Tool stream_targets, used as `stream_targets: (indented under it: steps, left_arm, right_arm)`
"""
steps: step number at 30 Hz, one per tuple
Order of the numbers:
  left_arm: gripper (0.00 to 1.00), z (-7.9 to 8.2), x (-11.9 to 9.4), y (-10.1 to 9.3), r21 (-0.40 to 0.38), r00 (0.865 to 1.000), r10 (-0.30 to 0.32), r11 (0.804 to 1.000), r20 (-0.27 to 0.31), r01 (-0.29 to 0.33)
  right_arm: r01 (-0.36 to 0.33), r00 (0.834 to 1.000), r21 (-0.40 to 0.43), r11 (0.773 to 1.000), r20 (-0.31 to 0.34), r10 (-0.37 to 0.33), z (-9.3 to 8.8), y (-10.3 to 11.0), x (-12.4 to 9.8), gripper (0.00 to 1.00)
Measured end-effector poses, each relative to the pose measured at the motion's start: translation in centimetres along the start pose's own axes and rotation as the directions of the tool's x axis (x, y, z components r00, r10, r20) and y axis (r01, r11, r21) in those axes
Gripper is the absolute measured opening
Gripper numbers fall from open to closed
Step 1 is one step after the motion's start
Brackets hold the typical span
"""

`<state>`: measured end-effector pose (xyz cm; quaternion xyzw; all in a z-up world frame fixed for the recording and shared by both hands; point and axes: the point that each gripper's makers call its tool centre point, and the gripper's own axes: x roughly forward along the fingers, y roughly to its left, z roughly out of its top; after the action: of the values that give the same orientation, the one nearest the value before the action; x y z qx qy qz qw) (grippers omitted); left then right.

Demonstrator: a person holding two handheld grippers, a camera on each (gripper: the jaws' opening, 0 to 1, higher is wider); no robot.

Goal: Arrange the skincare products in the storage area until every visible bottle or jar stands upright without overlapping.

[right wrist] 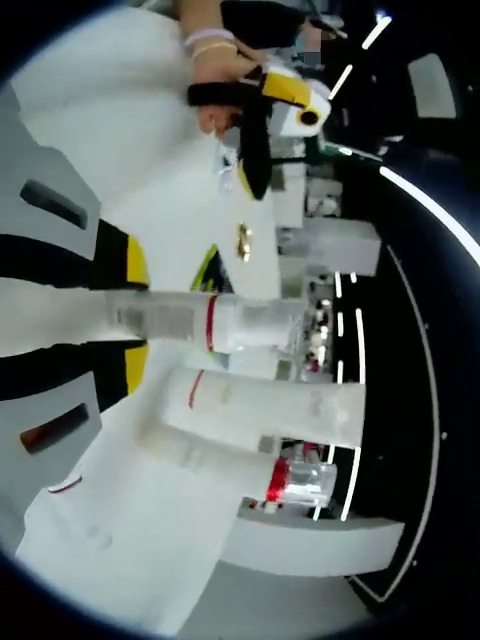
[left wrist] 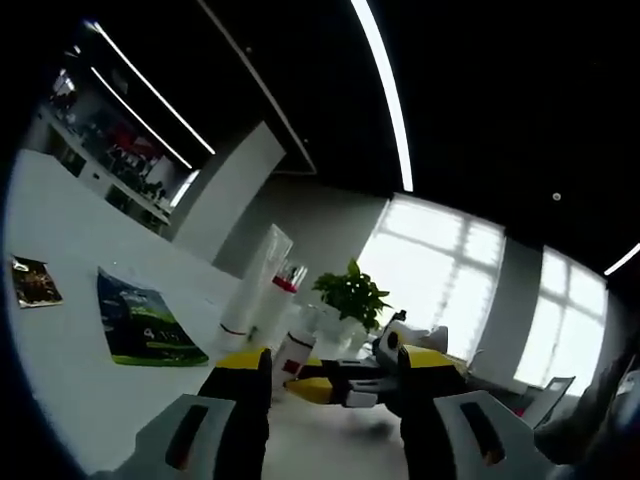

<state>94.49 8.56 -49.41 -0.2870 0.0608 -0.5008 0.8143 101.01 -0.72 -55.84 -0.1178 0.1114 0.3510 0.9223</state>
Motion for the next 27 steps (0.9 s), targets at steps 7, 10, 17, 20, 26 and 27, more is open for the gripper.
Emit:
stream_targets:
  steps: [7, 10, 17, 20, 26, 27]
  left_arm:
    - [0.52, -0.1, -0.1, -0.3, 0.002, 1.000, 0.000, 1.000, 0.000, 0.000]
    - [0.52, 0.1, -0.1, -0.1, 0.001, 1.000, 0.001, 1.000, 0.002, -0.001]
    - [0.52, 0.0, -0.2, -0.1, 0.000, 1.000, 0.002, 1.000, 0.002, -0.002]
    - [0.52, 0.1, -0.2, 0.0, -0.003, 1.000, 0.002, 1.000, 0.003, -0.002]
    - [0.52, -0.1, -0.2, 0.0, -0.002, 1.000, 0.004, 1.000, 0.001, -0.004]
    - [0.52, -0.1, -0.2, 0.0, -0.001, 1.000, 0.005, 1.000, 0.001, -0.005]
  right_arm:
    - [0.056, 0.996, -0.043, 0.998, -0.072, -0.059, -1.8, -1.6, 0.3, 0.25]
    - [0.082, 0.993, -0.049, 0.995, -0.081, -0.085, -1.9, -2.3, 0.1, 0.23]
    - [0.107, 0.992, -0.043, 0.993, -0.070, -0.110, -1.6, -3.0, -0.2, 0.18]
    - [0.096, 0.994, -0.026, 0.995, -0.048, -0.097, -0.9, -2.4, -0.4, 0.17]
    - [0.103, 0.995, -0.039, 0.994, -0.013, -0.103, 0.0, -1.2, 0.1, 0.21]
    - [0.116, 0.993, -0.047, 0.992, -0.011, -0.117, 0.0, -1.2, 0.2, 0.21]
